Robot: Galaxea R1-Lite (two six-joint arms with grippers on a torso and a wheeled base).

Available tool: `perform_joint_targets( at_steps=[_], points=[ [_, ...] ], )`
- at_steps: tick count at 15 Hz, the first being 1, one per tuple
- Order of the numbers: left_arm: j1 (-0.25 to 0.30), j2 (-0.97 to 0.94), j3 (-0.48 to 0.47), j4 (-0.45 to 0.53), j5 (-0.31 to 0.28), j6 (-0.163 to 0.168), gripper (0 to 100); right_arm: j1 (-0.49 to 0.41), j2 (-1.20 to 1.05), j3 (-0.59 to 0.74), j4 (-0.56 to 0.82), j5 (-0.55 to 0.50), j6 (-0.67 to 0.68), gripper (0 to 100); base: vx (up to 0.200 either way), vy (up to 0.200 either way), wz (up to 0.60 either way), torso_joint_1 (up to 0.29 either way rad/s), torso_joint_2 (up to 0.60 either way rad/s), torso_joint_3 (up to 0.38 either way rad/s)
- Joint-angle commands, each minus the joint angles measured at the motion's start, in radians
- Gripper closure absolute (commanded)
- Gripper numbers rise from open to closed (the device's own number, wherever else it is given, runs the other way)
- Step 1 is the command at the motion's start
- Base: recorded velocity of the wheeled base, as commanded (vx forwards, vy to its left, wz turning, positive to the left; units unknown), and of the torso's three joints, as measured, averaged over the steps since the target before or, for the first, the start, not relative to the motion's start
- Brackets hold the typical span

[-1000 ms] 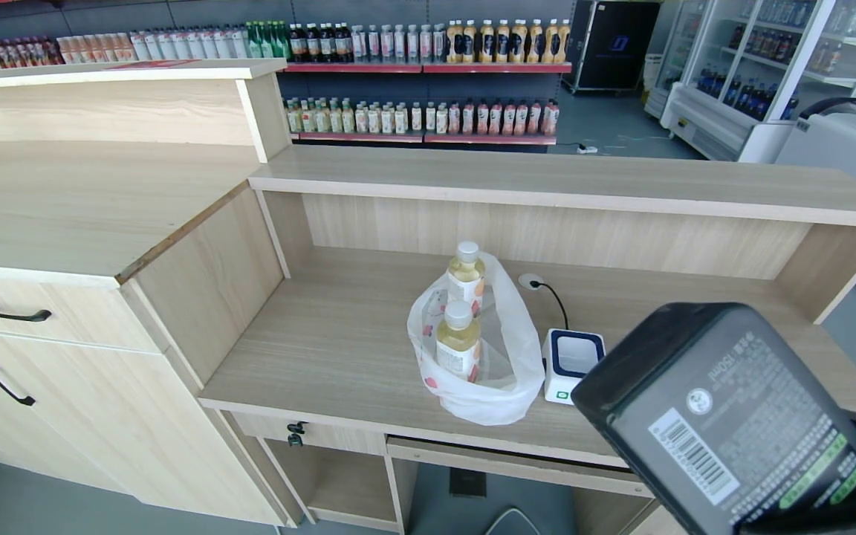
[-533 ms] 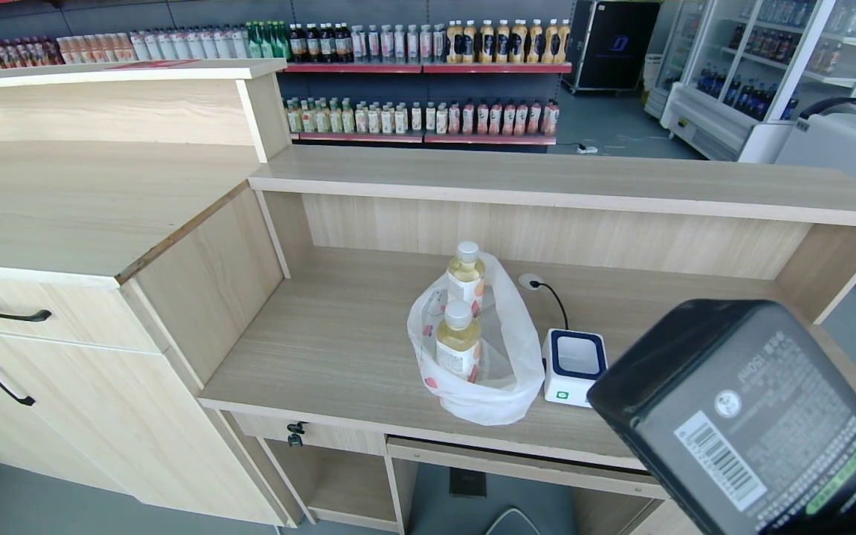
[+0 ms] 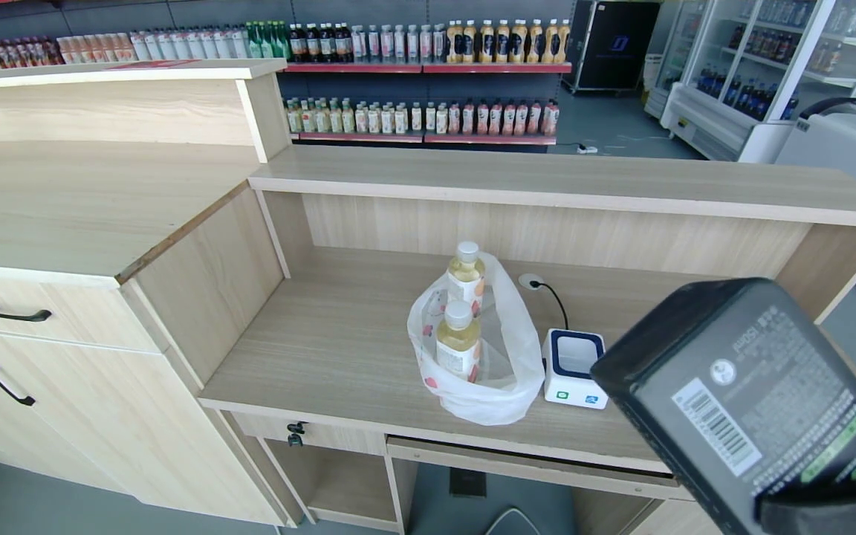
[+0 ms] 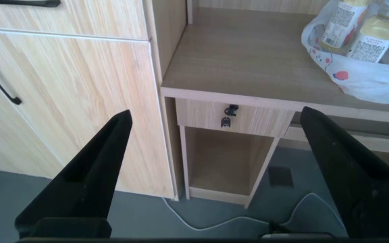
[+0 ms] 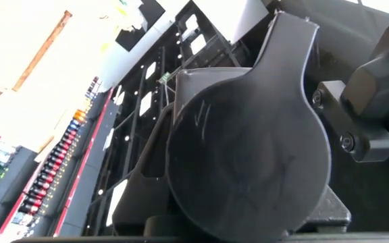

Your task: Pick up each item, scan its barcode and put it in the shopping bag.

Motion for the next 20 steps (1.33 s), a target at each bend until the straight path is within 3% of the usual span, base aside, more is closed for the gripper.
perform_joint_targets(
  at_steps=[1, 2, 3, 4, 5, 6, 10, 12, 16, 18, 20],
  points=[
    [0.000, 0.000, 0.000, 0.000, 0.000, 0.000, 0, -0.210, -0.015, -0.028, -0.006, -0.054, 0.241, 100, 0.000, 0.000, 0.00, 0.000, 0.00, 0.000],
    [0.000, 0.000, 0.000, 0.000, 0.000, 0.000, 0, -0.365, -0.051, -0.013, 0.003, -0.153, 0.451, 100, 0.000, 0.000, 0.00, 0.000, 0.00, 0.000],
    [0.000, 0.000, 0.000, 0.000, 0.000, 0.000, 0, -0.460, -0.077, 0.015, 0.011, -0.241, 0.628, 100, 0.000, 0.000, 0.00, 0.000, 0.00, 0.000],
    [0.000, 0.000, 0.000, 0.000, 0.000, 0.000, 0, -0.587, -0.100, 0.056, 0.054, -0.440, 0.981, 100, 0.000, 0.000, 0.00, 0.000, 0.00, 0.000],
    [0.000, 0.000, 0.000, 0.000, 0.000, 0.000, 0, -0.648, -0.091, 0.065, 0.123, -0.557, 1.212, 100, 0.000, 0.000, 0.00, 0.000, 0.00, 0.000],
    [0.000, 0.000, 0.000, 0.000, 0.000, 0.000, 0, -0.710, -0.071, 0.064, 0.194, -0.581, 1.364, 100, 0.000, 0.000, 0.00, 0.000, 0.00, 0.000],
    [0.000, 0.000, 0.000, 0.000, 0.000, 0.000, 0, -0.935, -0.011, 0.058, 0.206, -0.502, 1.505, 100, 0.000, 0.000, 0.00, 0.000, 0.00, 0.000],
    [0.000, 0.000, 0.000, 0.000, 0.000, 0.000, 0, -0.951, 0.018, 0.056, 0.206, -0.485, 1.656, 100, 0.000, 0.000, 0.00, 0.000, 0.00, 0.000],
    [0.000, 0.000, 0.000, 0.000, 0.000, 0.000, 0, -0.951, 0.040, 0.031, 0.200, -0.494, 1.970, 100, 0.000, 0.000, 0.60, -0.001, 0.00, 0.004],
    [0.000, 0.000, 0.000, 0.000, 0.000, 0.000, 0, -0.951, 0.072, 0.010, 0.201, -0.488, 2.068, 100, 0.000, 0.000, 0.00, 0.000, 0.00, 0.000],
    [0.000, 0.000, 0.000, 0.000, 0.000, 0.000, 0, -0.958, 0.172, -0.045, 0.204, -0.411, 2.406, 100, 0.000, 0.000, 0.00, 0.000, 0.00, 0.000]
  ],
)
